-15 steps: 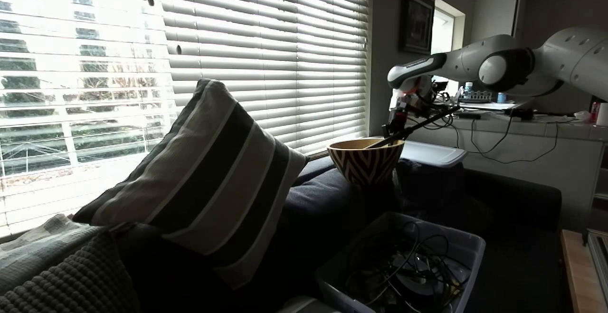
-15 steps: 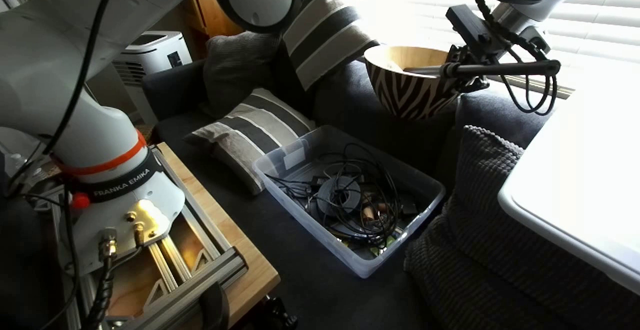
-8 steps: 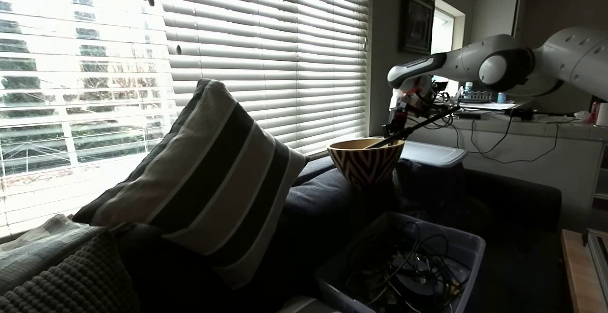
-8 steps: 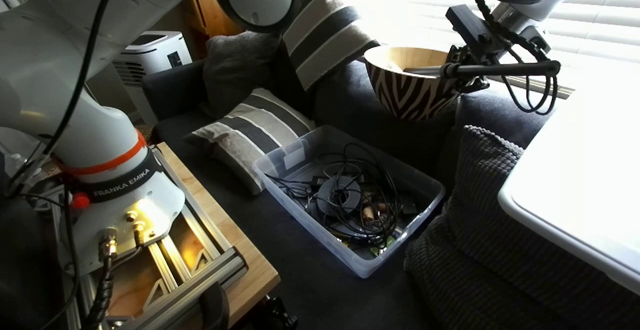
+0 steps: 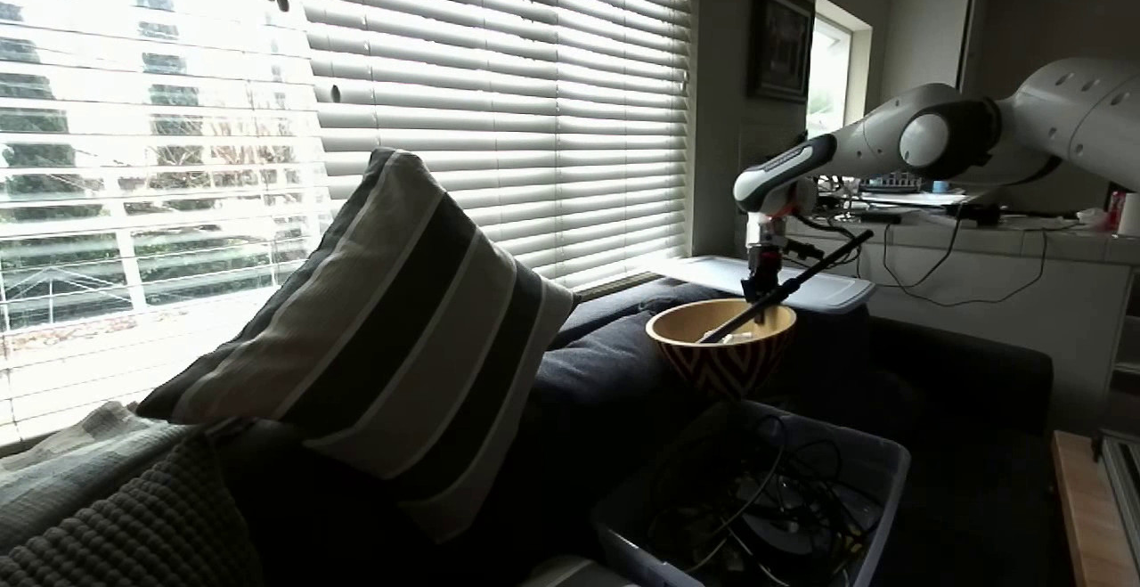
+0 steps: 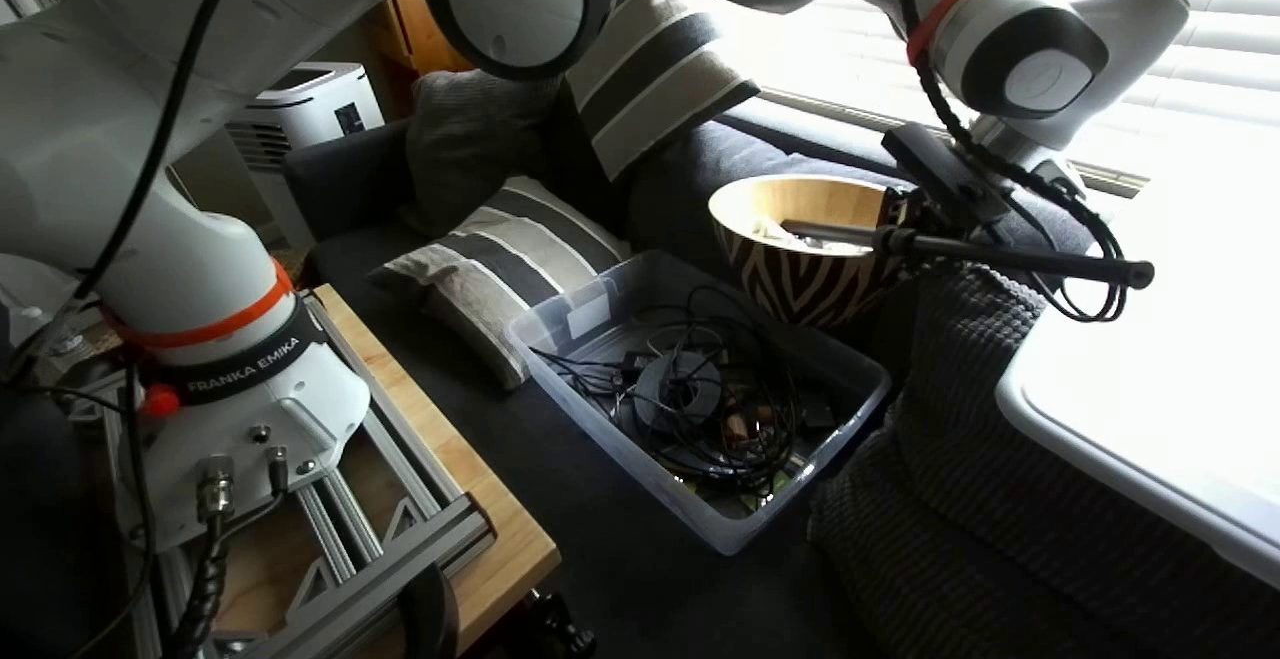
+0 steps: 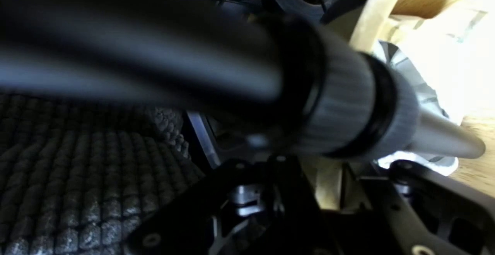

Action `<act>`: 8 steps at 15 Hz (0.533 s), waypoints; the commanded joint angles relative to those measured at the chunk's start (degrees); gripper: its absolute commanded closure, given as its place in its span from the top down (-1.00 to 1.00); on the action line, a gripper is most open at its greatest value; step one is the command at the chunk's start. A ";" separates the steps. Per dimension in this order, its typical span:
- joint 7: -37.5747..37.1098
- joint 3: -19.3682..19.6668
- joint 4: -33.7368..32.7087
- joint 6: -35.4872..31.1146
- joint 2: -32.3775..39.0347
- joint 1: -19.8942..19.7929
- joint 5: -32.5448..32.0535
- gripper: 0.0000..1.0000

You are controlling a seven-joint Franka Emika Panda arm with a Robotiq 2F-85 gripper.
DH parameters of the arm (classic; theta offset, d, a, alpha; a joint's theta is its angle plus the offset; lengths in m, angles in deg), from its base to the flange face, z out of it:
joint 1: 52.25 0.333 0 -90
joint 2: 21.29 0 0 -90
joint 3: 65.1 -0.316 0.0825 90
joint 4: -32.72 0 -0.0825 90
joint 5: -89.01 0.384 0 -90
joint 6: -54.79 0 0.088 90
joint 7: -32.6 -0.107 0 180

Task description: Put the brown bowl in the storage box

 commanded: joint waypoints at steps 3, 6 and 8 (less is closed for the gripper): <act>12.90 -1.09 16.15 -5.31 -6.32 -3.27 -1.24 -0.89; 14.60 -0.84 24.72 -12.82 -8.08 -2.24 -3.15 -0.89; 14.39 -0.98 29.40 -17.46 -8.96 -1.54 -3.98 -0.89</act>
